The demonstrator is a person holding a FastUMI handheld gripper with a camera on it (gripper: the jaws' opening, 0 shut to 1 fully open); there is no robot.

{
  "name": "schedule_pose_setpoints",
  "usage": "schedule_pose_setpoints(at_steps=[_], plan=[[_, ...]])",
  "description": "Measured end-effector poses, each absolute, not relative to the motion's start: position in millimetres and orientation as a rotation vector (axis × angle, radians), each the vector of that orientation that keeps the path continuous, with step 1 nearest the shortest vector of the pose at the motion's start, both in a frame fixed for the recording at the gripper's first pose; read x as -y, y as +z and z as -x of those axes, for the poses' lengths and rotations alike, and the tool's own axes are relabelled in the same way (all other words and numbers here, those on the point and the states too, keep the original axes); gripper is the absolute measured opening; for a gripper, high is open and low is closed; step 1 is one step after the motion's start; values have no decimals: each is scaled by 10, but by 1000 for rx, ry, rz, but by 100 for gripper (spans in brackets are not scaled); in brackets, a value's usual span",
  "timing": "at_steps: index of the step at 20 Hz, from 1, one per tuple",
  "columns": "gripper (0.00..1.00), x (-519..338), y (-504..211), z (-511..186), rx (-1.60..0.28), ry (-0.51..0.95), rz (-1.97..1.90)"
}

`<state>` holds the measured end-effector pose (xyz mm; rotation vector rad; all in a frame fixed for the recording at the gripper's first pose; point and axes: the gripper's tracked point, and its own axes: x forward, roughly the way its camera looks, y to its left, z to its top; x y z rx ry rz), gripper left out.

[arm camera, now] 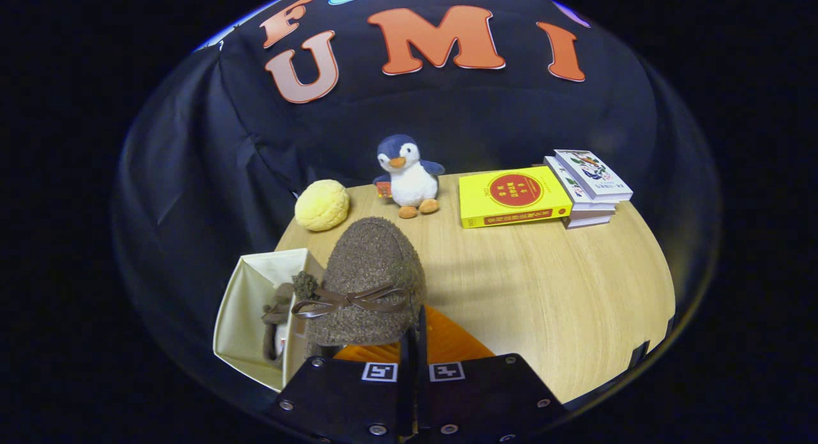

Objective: Open the storage box then place both shoes into the box .Put the left shoe in first, then the right shoe, with the right side of both shoes facing outward in a uniform manner.

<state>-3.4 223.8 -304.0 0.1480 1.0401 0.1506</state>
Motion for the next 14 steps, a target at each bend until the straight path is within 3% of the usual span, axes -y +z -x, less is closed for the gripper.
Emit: schedule_pose_setpoints(at_steps=[8, 14], plan=[[4, -3521, -2938, 32, -1067, 278, -113], [4, -3908, -3199, 115, -1110, 287, -39]])
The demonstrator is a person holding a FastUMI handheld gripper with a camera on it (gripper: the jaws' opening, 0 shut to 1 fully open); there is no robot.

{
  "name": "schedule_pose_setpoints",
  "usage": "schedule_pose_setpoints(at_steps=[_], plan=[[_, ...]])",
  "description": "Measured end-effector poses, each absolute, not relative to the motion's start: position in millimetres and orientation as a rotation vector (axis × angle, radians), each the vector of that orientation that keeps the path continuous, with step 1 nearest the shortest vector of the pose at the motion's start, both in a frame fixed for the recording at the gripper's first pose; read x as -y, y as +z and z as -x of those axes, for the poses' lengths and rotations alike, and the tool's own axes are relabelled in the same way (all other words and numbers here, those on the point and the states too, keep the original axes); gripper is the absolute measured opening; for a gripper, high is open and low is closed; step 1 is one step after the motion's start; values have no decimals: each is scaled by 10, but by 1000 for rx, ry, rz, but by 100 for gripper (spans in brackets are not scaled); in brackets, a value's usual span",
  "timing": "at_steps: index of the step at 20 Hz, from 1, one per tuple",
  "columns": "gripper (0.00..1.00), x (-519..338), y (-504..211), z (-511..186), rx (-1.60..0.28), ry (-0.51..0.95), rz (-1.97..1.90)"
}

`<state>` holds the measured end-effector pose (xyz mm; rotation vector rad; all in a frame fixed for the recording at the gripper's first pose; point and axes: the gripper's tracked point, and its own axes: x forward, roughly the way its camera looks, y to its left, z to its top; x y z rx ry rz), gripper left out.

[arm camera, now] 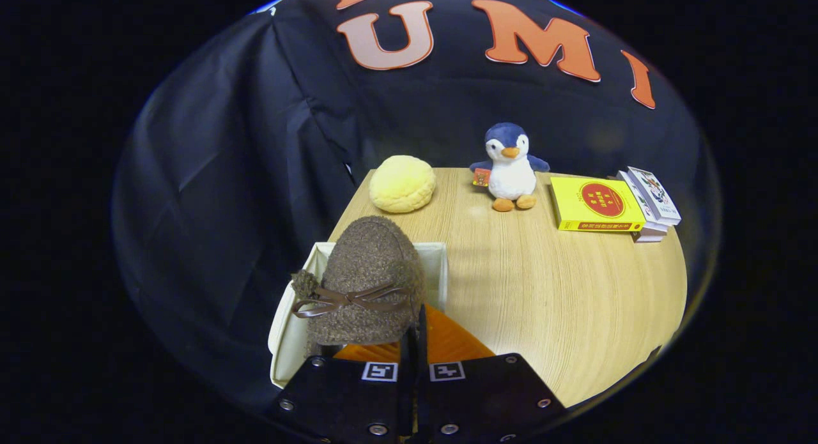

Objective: Open the storage box then place both shoes into the box .Put the left shoe in first, then the right shoe, with the right side of both shoes facing outward in a uniform manner.

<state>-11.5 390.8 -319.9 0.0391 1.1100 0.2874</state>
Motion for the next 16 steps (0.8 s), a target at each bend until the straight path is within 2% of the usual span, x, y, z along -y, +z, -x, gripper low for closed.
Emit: schedule_pose_setpoints(at_steps=[4, 7, 10, 13, 16], plan=[[4, -3897, -3436, 222, -1171, 266, 21], [10, -3980, -3535, 298, -1202, 312, 17], [26, -3973, -3475, 459, -1248, 344, -11], [50, -3975, -3250, 481, -1236, 390, -75], [61, -3848, -2958, 406, -1178, 425, -103]])
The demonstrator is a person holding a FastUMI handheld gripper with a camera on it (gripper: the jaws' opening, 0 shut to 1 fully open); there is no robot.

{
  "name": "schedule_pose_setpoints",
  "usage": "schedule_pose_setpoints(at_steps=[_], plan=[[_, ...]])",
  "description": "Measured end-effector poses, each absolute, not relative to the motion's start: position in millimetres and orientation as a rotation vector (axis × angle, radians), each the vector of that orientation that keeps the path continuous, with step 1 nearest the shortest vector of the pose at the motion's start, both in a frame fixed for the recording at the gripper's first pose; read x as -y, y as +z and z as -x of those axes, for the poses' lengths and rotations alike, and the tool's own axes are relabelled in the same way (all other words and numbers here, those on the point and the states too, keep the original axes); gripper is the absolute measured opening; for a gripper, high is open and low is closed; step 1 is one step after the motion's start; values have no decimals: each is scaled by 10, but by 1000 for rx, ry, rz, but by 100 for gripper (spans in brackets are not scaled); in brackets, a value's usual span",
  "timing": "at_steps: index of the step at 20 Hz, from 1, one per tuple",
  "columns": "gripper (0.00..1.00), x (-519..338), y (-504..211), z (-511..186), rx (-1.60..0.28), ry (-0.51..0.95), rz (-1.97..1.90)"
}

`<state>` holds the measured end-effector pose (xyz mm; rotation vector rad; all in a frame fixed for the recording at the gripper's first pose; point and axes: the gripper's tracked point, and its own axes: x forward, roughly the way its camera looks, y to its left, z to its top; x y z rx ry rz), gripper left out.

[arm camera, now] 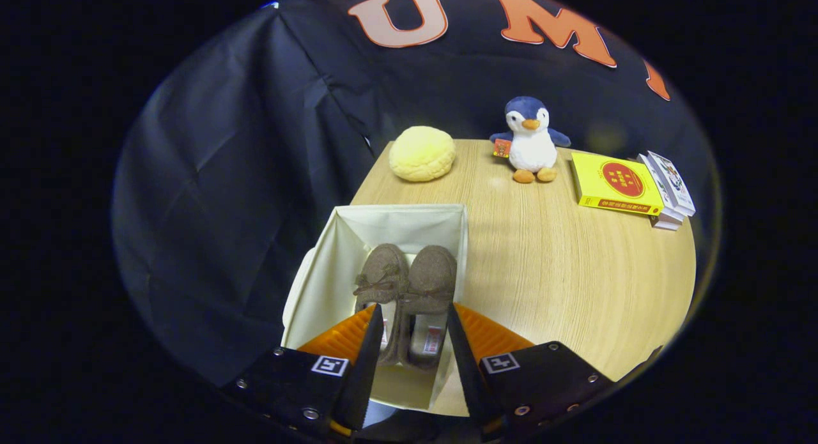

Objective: Open the storage box then place both shoes into the box .Put the left shoe in first, then the right shoe, with the right side of both shoes facing outward in a uniform manner.

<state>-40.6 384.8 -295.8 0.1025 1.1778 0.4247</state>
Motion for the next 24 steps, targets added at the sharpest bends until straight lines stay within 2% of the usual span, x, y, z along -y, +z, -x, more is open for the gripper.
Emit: schedule_pose_setpoints(at_steps=[5, 11, 17, 24], plan=[[81, -3369, -2372, 179, -1003, 442, -139], [93, -2641, -1777, -85, -802, 421, -153], [97, -1751, -1330, -225, -642, 322, -121], [97, -1017, -744, -315, -372, 239, -71]])
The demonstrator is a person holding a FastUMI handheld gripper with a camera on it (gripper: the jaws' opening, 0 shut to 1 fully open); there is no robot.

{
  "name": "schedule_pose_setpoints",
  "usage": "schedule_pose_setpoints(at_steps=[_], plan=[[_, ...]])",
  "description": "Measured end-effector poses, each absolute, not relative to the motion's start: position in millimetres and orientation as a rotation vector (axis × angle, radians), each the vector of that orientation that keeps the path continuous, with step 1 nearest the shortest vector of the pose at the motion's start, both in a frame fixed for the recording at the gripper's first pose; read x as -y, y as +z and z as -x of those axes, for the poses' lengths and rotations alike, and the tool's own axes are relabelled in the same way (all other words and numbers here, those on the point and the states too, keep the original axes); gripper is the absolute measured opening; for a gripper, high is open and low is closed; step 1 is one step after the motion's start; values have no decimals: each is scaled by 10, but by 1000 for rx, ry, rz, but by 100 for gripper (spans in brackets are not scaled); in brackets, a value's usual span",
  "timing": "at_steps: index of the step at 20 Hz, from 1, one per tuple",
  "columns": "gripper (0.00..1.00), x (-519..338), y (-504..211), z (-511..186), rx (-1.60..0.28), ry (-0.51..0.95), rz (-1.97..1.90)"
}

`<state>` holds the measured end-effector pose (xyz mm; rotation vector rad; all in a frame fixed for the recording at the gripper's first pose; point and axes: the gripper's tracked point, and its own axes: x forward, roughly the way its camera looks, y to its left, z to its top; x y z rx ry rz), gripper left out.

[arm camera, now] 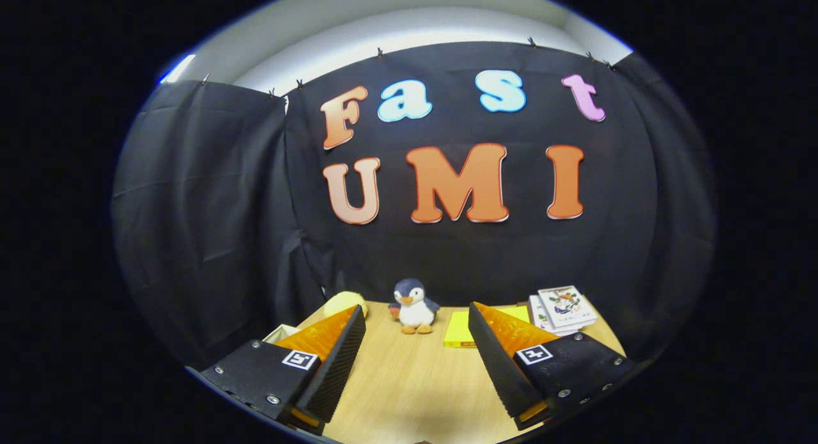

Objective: Open the storage box then place both shoes into the box .Put the left shoe in first, then the right shoe, with the right side of both shoes facing outward in a uniform manner.

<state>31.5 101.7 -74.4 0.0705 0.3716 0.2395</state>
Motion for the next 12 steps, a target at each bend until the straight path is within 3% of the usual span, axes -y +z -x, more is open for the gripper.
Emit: schedule_pose_setpoints(at_steps=[12], plan=[[98, -741, -409, -287, -194, 228, -61]])
